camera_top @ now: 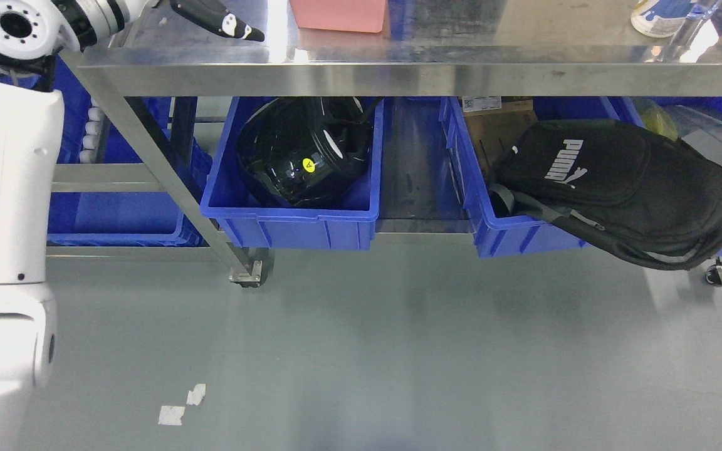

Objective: Place storage box into left shelf container
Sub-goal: 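Grasp the pink storage box with the left hand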

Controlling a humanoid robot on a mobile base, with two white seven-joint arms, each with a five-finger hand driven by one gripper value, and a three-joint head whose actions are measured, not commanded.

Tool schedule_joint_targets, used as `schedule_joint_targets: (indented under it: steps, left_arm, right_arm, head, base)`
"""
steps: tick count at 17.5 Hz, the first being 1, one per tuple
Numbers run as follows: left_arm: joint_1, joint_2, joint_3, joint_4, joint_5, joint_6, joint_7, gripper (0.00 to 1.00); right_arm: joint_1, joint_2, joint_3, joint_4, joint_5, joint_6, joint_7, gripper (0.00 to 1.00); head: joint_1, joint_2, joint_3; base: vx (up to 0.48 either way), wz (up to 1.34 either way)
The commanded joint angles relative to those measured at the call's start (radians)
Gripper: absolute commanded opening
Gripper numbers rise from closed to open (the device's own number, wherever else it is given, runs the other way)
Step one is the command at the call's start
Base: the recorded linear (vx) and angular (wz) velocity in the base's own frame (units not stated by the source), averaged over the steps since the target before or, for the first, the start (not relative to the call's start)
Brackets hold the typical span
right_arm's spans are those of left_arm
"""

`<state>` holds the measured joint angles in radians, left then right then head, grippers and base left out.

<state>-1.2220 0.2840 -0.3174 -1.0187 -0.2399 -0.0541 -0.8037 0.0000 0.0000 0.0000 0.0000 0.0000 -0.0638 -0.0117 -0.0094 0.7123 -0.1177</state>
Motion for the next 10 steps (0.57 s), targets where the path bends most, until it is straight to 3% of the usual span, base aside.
schedule_joint_targets:
  steps: [1,7,9,10]
  left_arm:
    - [-0.112,-0.173,-0.115,0.301,-0.105,-0.001,0.005,0.98]
    - [-0.152,-0.267,-0.120,0.448,-0.248,-0.003,0.049,0.96]
    - [-0.152,-0.267,-0.118,0.473,-0.271,-0.003,0.060,0.92]
    - [-0.151,-0.267,-0.118,0.474,-0.272,-0.003,0.073,0.84]
  right_arm:
    - [-0.006,-0.017,-0.003,-0.017,-0.002,-0.001,-0.001,1.00]
    - [-0.006,-0.017,-0.003,-0.017,-0.002,-0.001,-0.002,1.00]
    - [-0.008,-0.017,-0.003,-0.017,-0.002,-0.001,-0.002,1.00]
    - [-0.006,-0.017,-0.003,-0.017,-0.002,-0.001,-0.002,1.00]
  head:
    - [0.0000,0.000,0.000]
    - [0.0000,0.000,0.000]
    - [0.0000,0.000,0.000]
    - [0.0000,0.000,0.000]
  base:
    - [0.000,0.00]
    - [0.000,0.00]
    - [0.000,0.00]
    - [0.000,0.00]
